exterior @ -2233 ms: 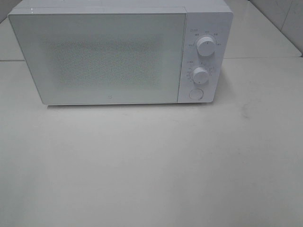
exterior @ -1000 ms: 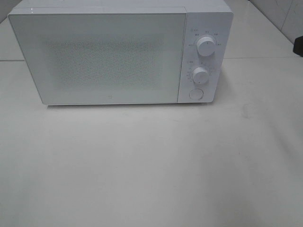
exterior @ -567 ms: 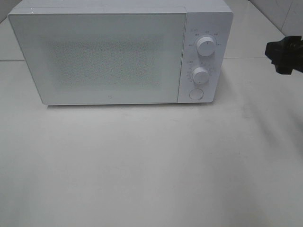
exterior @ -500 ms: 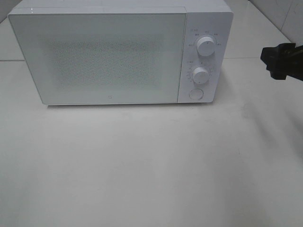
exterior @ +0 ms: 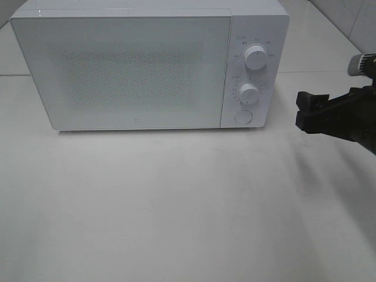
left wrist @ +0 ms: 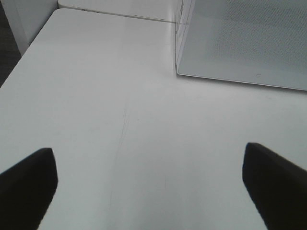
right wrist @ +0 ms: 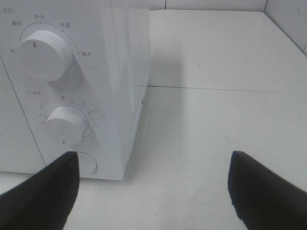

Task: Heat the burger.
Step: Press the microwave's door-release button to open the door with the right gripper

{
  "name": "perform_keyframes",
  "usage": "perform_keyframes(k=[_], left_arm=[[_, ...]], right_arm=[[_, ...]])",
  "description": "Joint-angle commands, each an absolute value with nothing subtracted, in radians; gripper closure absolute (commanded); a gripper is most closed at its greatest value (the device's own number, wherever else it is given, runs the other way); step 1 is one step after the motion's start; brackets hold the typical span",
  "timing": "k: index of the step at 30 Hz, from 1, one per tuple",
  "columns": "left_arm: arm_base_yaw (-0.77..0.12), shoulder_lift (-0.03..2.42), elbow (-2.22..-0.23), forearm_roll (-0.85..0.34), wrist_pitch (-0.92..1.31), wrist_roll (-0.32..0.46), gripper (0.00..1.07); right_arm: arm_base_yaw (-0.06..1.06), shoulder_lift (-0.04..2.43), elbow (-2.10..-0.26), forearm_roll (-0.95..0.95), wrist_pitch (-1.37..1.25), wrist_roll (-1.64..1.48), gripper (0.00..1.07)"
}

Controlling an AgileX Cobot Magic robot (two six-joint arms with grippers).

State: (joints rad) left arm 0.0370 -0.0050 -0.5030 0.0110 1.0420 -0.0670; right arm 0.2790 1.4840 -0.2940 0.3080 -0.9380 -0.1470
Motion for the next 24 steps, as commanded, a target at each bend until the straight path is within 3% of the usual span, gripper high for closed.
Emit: perform_keyframes(k=[1,14,24], left_arm=[[0.043,-0.024,-0.5,0.0,1.035,-0.071,0.06],[0.043,-0.024,-0.5,0.0,1.035,-0.071,0.06],[0.043,-0.024,-0.5,0.0,1.035,-0.071,0.06]], right_arm=[[0.329,1.51,-0.295,0.369,-0.998,-0.183,0.31],[0.643,1.663,-0.295,0.645,-1.144,-0.185,0.32],[0.682,1.689,-0.303,0.695,-1.141,-0.184,0.32]])
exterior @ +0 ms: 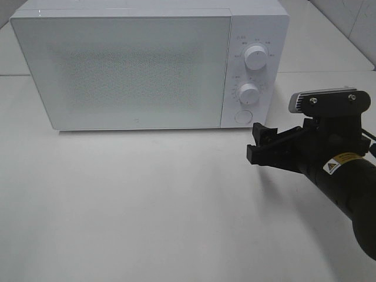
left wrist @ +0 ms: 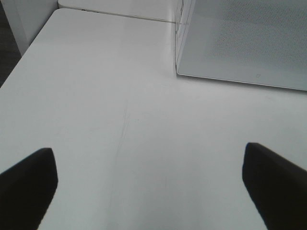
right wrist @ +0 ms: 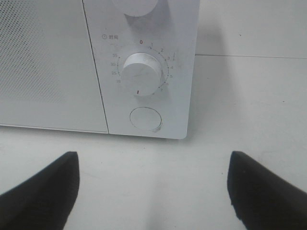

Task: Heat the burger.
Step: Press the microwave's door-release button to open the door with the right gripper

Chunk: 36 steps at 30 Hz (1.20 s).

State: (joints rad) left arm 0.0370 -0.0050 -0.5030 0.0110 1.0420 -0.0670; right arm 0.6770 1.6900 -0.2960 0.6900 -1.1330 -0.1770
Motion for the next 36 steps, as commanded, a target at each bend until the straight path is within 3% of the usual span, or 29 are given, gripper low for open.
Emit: perform_keyframes(k=[1,6,11,14,16,22,28,30,36], left_arm=[[0.043,-0.024,-0.5,0.0,1.035,-0.071,0.06],[0.043,-0.024,-0.5,0.0,1.035,-0.071,0.06],[0.043,-0.024,-0.5,0.0,1.035,-0.071,0.06],[0.043,-0.024,-0.5,0.0,1.035,-0.071,0.06],[0.043,-0.024,-0.5,0.0,1.035,-0.071,0.06],[0.043,-0.024,-0.5,0.0,1.035,-0.071,0.06],[0.043,-0.024,-0.5,0.0,1.035,-0.071,0.06],[0.043,-0.024,-0.5,0.0,1.035,-0.071,0.06],[0.043,-0.024,-0.5,0.0,1.035,-0.071,0.06]], right_arm=[[0.682,1.689,-0.303,0.695,-1.141,-0.169,0.32],[0.682,1.689,-0.303,0.695,-1.141,-0.05,0.35],[0.682,1.689,-0.303,0.695,-1.141,0.242,0.45],[0.682,1.689,-0.303,0.695,-1.141,0.432,0.53],[0.682,1.689,-0.303,0.695,-1.134,0.743,0.67],[0.682,1.689,-0.303,0.695,-1.134,1.081,0.85],[0.682,1.689,-0.303,0.696,-1.134,1.24,0.96],[0.682,1.689,-0.303,0.703,-1.134,1.31,1.06],[0.682,1.689,-0.303,0.748,-1.121,1.316,1.07]])
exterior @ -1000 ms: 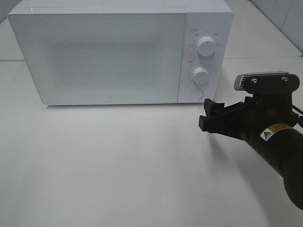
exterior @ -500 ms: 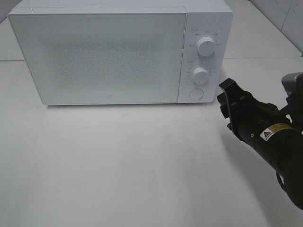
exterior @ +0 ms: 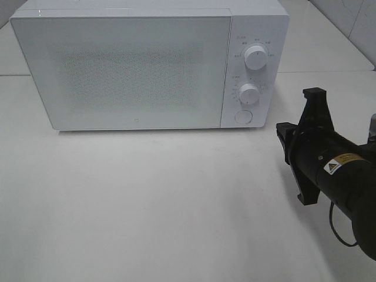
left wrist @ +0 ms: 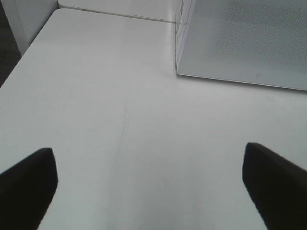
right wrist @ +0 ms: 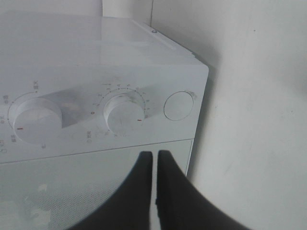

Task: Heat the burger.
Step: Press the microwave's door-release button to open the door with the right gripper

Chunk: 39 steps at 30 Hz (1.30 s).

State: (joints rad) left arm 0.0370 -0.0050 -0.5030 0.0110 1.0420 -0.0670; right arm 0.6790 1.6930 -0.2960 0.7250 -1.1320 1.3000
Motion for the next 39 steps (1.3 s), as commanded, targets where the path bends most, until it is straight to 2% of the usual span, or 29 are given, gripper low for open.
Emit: perform_keyframes(k=[1,14,27,39], left_arm=[[0.043,-0.024,-0.5,0.0,1.035,-0.071,0.06],[0.043,-0.024,-0.5,0.0,1.035,-0.071,0.06],[0.043,-0.024,-0.5,0.0,1.035,-0.071,0.06],[0.043,-0.024,-0.5,0.0,1.035,-0.071,0.06]], right_arm=[[0.681,1.689,-0.303,0.757,-1.111,1.324,1.07],[0.674,1.824,-0.425,0.748,-1.082,1.362,1.07],[0.559,1.935,-0.627,0.635,-0.92,1.338,1.07],[0.524,2.024,-0.746,0.654,-0.877,1.341,1.07]])
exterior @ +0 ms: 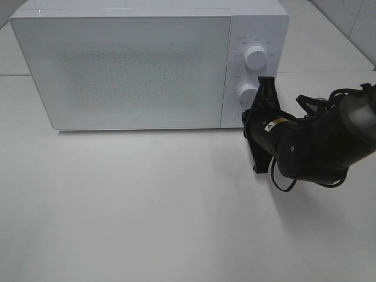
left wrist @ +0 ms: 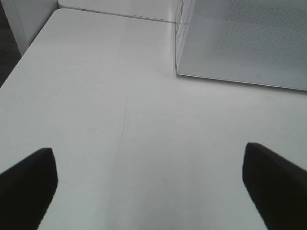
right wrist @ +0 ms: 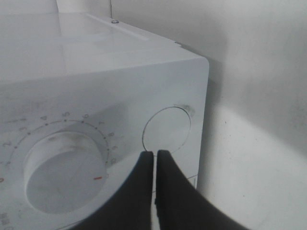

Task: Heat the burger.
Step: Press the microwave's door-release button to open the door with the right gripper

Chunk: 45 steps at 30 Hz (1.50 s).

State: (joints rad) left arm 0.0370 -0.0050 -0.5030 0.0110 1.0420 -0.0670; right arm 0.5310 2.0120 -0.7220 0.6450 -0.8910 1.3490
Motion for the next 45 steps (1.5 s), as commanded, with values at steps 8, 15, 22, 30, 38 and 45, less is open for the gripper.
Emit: perform_keyframes(k=[8,15,22,30,38,45], left_arm=[[0.043,-0.024,-0.5,0.0,1.035,-0.071,0.06],[0.043,-0.024,-0.5,0.0,1.035,-0.071,0.06],[0.043,-0.024,-0.5,0.0,1.035,-0.071,0.06],[0.043,-0.024,-0.5,0.0,1.035,-0.071,0.06],[0.043,-0.024,-0.5,0.0,1.035,-0.071,0.06],[0.043,-0.024,-0.5,0.0,1.035,-0.071,0.06]], right_arm=[[0.524,2.073,-0.792,0.672,-0.876,1.35,1.07],[0.512,2.087,-0.803,0.718,-0.897,1.317,1.07],[0.512,2.117,-0.803,0.681,-0.904,1.358,1.07],[0.512,2.117,-0.807,0.668,-0.948,1.356,1.07],[0.512,2.134,-0.838,0.65,-0.951,1.35,1.07],[0.512,2.134,-0.838,0.671,-1.0,1.349,1.07]])
